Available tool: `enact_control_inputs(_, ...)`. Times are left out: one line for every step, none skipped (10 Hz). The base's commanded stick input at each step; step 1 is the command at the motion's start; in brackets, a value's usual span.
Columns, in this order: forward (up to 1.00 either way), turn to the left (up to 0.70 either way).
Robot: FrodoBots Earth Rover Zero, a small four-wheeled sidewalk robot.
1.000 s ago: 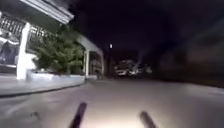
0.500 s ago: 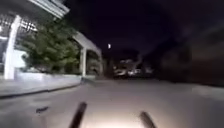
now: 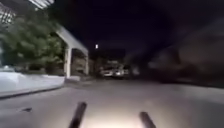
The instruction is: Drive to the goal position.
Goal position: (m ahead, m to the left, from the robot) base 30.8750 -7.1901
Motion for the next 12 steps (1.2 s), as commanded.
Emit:
enact_control_inputs(1.00,0.03)
enact_control_inputs(1.00,0.03)
enact_control_inputs(1.00,0.03)
enact_control_inputs(1.00,0.03)
enact_control_inputs(1.00,0.03)
enact_control_inputs(1.00,0.03)
enact_control_inputs(1.00,0.03)
enact_control_inputs(1.00,0.03)
enact_control_inputs(1.00,0.03)
enact_control_inputs(1.00,0.03)
enact_control_inputs(1.00,0.03)
enact_control_inputs(1.00,0.03)
